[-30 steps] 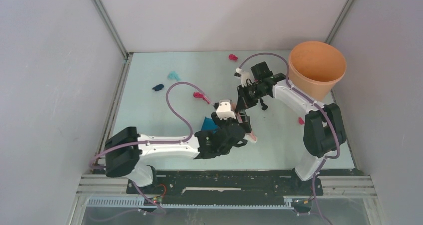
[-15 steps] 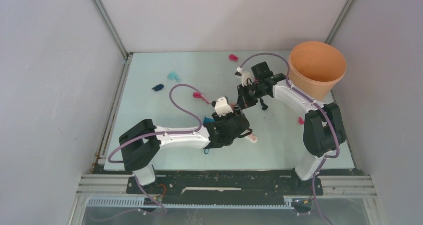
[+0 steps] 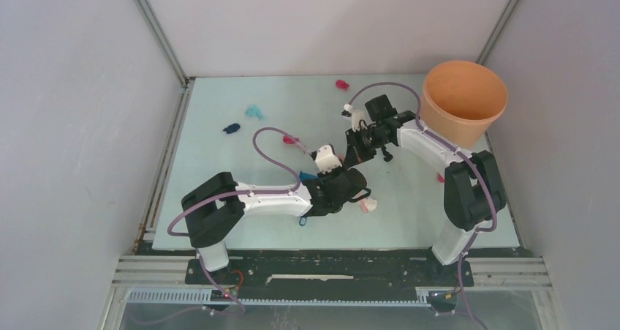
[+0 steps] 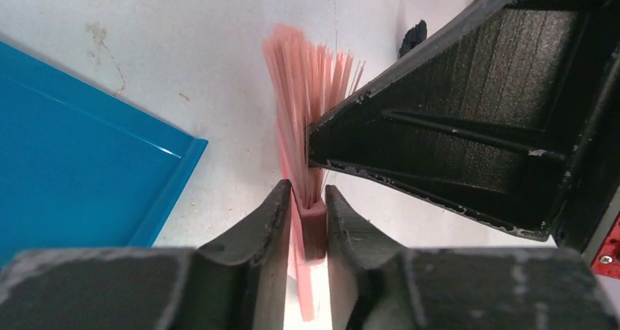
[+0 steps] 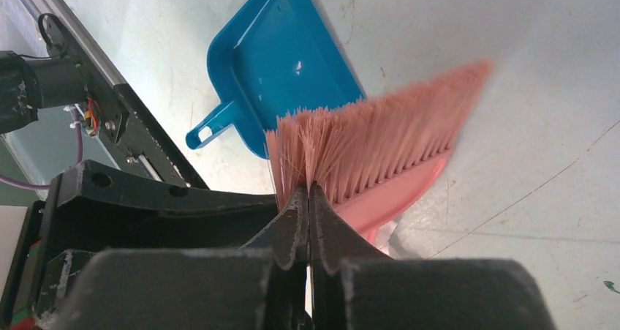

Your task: Sweep away the paper scraps from the table

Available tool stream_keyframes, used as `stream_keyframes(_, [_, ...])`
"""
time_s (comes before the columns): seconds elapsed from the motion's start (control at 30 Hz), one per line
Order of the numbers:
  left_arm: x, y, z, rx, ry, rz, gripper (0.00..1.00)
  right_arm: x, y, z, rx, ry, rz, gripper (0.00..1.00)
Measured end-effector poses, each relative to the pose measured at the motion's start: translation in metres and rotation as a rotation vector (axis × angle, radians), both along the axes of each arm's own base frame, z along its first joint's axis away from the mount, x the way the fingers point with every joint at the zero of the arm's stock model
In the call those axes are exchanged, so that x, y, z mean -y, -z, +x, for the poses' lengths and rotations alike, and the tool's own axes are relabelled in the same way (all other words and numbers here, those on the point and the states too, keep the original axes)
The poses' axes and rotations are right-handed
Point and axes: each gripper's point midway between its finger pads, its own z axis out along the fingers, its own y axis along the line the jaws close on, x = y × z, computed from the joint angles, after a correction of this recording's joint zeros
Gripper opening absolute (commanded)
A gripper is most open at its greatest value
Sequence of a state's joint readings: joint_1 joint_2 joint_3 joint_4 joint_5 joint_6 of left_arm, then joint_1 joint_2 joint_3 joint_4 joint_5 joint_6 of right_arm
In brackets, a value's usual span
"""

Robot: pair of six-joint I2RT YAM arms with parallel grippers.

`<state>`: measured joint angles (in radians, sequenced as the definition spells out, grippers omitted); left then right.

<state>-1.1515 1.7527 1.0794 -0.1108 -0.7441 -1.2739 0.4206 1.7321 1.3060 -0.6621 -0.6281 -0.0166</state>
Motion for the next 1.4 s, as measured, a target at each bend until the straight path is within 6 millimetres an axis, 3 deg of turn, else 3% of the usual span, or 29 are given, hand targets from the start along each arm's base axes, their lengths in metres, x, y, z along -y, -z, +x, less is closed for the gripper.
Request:
stream_keyframes(0.07, [0.001,0.000,0.000,-0.003,0.000,-0.009,0.09,0.001,0.001,0.000,-0.001,0.000,-0.003,0.02])
stream_keyframes(0.13, [0.002,0.001,-0.001,-0.007,0.003,-0.014,0.01,0.003,0.000,-0.001,0.000,0.004,-0.009,0.19])
stream_keyframes(0.2, [0.003,0.000,-0.001,-0.007,0.007,-0.024,0.00,0.007,-0.003,0.000,0.003,0.012,-0.010,0.40])
stream_keyframes(0.27, [0.000,0.002,-0.002,-0.005,0.011,-0.024,0.00,0.016,-0.011,0.002,0.008,0.033,-0.001,0.52])
stream_keyframes(0.43, [-0.026,0.000,-0.010,0.016,0.020,-0.035,0.00,0.059,-0.057,0.013,0.091,0.133,0.055,0.74])
stream_keyframes(0.53, [-0.051,-0.023,-0.020,0.084,0.029,-0.109,0.00,0.085,-0.092,0.013,0.168,0.191,0.121,0.81])
stream_keyframes(0.6, [-0.067,-0.044,-0.024,0.153,0.036,-0.192,0.00,0.094,-0.103,0.006,0.197,0.202,0.159,0.82])
stream_keyframes(0.67, [-0.082,-0.067,-0.029,0.229,0.046,-0.284,0.00,0.091,-0.104,-0.014,0.183,0.168,0.207,0.83])
stream_keyframes(0.8, [-0.107,-0.103,-0.039,0.368,0.056,-0.461,0.00,0.076,-0.085,-0.049,0.067,0.088,0.307,0.83])
stream_keyframes(0.9, [-0.121,-0.115,-0.046,0.441,0.057,-0.559,0.00,0.065,-0.075,-0.070,-0.010,0.038,0.362,0.83])
stream_keyframes(1.2, [-0.125,-0.151,-0.046,0.540,0.043,-0.773,0.00,0.020,-0.096,-0.101,-0.038,-0.165,0.494,0.80])
stream_keyframes(1.3, [-0.119,-0.151,-0.043,0.537,0.043,-0.824,0.00,0.011,-0.095,-0.107,-0.061,-0.199,0.505,0.72])
stream_keyframes(1.4, [-0.112,-0.144,-0.042,0.516,0.052,-0.844,0.00,0.005,-0.091,-0.110,-0.107,-0.218,0.515,0.56])
